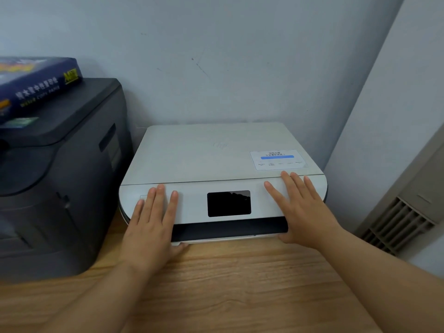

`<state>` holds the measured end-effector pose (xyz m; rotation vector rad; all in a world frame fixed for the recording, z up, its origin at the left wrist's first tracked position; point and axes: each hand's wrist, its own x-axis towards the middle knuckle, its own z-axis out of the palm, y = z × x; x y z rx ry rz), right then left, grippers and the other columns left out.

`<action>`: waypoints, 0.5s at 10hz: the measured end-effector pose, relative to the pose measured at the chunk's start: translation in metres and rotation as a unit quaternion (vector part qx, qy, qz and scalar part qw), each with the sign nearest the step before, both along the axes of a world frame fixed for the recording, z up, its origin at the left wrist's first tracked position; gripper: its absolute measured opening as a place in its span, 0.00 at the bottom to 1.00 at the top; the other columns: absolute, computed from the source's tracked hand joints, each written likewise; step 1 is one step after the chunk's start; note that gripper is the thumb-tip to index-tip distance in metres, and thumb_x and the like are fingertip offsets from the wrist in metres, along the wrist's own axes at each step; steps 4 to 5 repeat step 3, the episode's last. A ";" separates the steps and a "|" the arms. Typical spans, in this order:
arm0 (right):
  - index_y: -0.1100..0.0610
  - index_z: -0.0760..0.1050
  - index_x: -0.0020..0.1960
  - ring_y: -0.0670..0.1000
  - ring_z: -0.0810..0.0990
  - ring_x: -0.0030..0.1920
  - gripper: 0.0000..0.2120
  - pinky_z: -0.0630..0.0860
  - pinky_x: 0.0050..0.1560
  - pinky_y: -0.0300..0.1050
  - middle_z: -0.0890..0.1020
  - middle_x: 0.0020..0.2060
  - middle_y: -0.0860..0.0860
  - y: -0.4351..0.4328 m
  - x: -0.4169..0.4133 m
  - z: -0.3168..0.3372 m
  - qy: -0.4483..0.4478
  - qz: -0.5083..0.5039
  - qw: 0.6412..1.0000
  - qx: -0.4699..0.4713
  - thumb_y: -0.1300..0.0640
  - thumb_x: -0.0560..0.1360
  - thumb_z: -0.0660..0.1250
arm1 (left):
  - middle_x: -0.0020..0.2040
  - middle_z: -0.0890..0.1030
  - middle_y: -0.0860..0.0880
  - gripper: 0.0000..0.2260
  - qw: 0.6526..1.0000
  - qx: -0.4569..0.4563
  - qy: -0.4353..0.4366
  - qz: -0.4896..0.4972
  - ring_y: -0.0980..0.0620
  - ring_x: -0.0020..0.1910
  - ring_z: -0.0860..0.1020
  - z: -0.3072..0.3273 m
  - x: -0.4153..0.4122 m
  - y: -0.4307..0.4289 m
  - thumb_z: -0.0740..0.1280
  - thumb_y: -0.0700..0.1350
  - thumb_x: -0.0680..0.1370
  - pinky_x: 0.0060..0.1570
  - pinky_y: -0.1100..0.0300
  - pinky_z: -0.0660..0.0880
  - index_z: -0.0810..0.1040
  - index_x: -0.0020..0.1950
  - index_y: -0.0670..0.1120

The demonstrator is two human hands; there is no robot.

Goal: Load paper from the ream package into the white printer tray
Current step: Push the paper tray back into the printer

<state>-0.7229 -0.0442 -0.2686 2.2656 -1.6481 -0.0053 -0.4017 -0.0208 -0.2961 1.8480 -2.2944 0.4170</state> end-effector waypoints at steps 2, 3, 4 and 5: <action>0.48 0.25 0.72 0.60 0.42 0.77 0.62 0.40 0.73 0.58 0.42 0.77 0.59 0.008 0.006 0.012 -0.031 -0.038 0.998 0.049 0.37 0.61 0.72 | 0.76 0.44 0.37 0.58 0.999 0.016 0.018 0.026 0.39 0.77 0.48 0.013 -0.012 0.007 0.67 0.69 0.64 0.75 0.51 0.43 0.25 0.72 0.50; 0.47 0.25 0.72 0.56 0.34 0.76 0.59 0.37 0.74 0.56 0.34 0.76 0.55 0.014 0.012 0.040 -0.065 -0.064 0.991 0.093 0.34 0.64 0.69 | 0.74 0.32 0.44 0.48 0.993 0.096 0.040 0.058 0.44 0.77 0.38 0.038 -0.021 0.018 0.57 0.71 0.70 0.74 0.50 0.40 0.26 0.71 0.51; 0.47 0.25 0.72 0.56 0.34 0.76 0.59 0.37 0.74 0.56 0.34 0.76 0.55 0.014 0.012 0.040 -0.065 -0.064 0.991 0.093 0.34 0.64 0.69 | 0.74 0.32 0.44 0.48 0.993 0.096 0.040 0.058 0.44 0.77 0.38 0.038 -0.021 0.018 0.57 0.71 0.70 0.74 0.50 0.40 0.26 0.71 0.51; 0.47 0.25 0.72 0.56 0.34 0.76 0.59 0.37 0.74 0.56 0.34 0.76 0.55 0.014 0.012 0.040 -0.065 -0.064 0.991 0.093 0.34 0.64 0.69 | 0.74 0.32 0.44 0.48 0.993 0.096 0.040 0.058 0.44 0.77 0.38 0.038 -0.021 0.018 0.57 0.71 0.70 0.74 0.50 0.40 0.26 0.71 0.51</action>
